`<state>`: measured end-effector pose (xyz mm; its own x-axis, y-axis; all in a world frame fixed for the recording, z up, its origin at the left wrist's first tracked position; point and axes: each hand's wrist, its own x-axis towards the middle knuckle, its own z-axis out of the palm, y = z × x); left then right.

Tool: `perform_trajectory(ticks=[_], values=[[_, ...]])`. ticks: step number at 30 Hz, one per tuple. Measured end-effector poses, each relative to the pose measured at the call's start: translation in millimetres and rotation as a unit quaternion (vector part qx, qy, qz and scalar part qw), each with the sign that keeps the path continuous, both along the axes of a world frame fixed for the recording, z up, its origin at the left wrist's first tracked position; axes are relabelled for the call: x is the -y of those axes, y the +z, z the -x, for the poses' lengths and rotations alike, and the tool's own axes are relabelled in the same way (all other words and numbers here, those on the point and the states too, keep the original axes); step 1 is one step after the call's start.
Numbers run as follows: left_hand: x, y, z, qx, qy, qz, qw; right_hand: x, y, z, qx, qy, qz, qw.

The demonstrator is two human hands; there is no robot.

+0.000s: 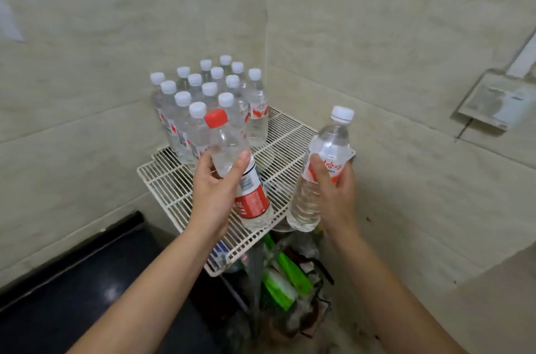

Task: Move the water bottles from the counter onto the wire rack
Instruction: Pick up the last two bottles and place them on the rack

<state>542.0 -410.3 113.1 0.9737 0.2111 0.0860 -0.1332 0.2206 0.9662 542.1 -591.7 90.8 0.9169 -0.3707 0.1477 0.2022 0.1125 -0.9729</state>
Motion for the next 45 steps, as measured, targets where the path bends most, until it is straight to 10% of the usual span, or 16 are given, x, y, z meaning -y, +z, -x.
perform_trajectory(ticks=[16, 24, 29, 39, 45], values=[[96.5, -14.6, -82.2, -0.087, 0.256, -0.252, 0.929, 70.1, -40.6, -192.1, 0.080, 0.365, 0.154, 0.914], [86.1, 31.8, -72.8, -0.014, 0.185, -0.383, 0.905, 88.4, -9.4, -198.6, 0.132, 0.389, 0.189, 0.892], [71.8, 55.3, -79.2, -0.040, 0.148, -0.473, 0.867, 88.1, 46.0, -213.3, 0.177, 0.338, 0.370, 0.847], [67.6, 84.0, -127.6, -0.025, 0.249, -0.438, 0.864, 75.0, 84.2, -261.7, 0.189, 0.361, 0.511, 0.757], [58.9, 104.0, -160.5, -0.042, 0.175, -0.576, 0.797, 44.7, 99.5, -289.4, 0.180, 0.364, 0.529, 0.745]])
